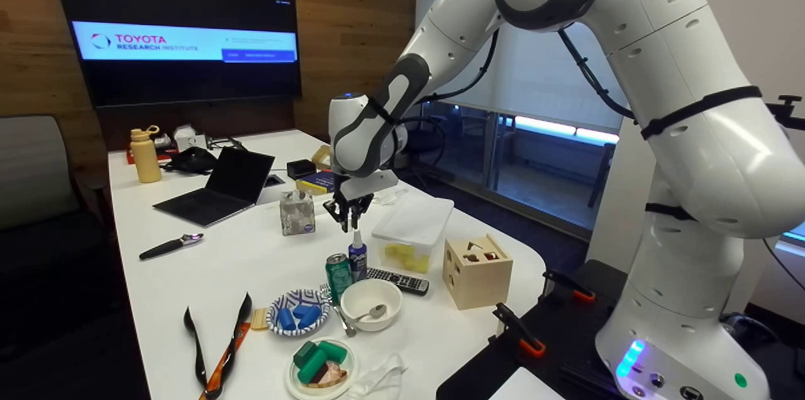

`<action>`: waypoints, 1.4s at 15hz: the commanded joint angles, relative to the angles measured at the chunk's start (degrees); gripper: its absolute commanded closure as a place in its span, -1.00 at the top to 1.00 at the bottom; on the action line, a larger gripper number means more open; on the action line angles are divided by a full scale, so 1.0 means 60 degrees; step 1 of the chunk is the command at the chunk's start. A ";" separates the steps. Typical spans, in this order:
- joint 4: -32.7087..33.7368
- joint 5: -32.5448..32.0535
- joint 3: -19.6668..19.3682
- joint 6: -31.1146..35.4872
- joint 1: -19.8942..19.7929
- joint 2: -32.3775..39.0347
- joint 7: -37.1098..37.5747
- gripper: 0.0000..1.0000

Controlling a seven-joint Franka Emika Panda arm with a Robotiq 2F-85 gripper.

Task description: Pick up the clear cap next to the white bowl and place it on the blue spray bottle

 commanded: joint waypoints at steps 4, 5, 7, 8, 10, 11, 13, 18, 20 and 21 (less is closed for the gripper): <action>-0.0448 -0.0330 -0.0235 -0.0504 0.0238 -0.0568 0.0856 -0.87; -0.0459 -0.0307 -0.0224 -0.0454 0.0189 -0.0535 0.0848 -0.87; -0.0500 -0.0350 -0.0320 -0.0409 0.0184 -0.0471 0.0934 -0.87; -0.0518 -0.0338 -0.0337 -0.0352 0.0150 -0.0433 0.0894 -0.87; -0.0489 -0.0248 -0.0282 -0.0325 0.0043 -0.0342 0.0765 -0.87; -0.0456 -0.0242 -0.0274 -0.0352 0.0025 -0.0305 0.0759 -0.87; -0.0401 -0.0242 -0.0272 -0.0376 -0.0007 -0.0243 0.0745 -0.87; -0.0325 -0.0215 -0.0238 -0.0341 -0.0043 -0.0150 0.0687 -0.87; -0.0328 -0.0219 -0.0236 -0.0309 -0.0045 -0.0162 0.0678 -0.87; -0.0324 -0.0229 -0.0244 -0.0304 -0.0041 -0.0166 0.0679 -0.87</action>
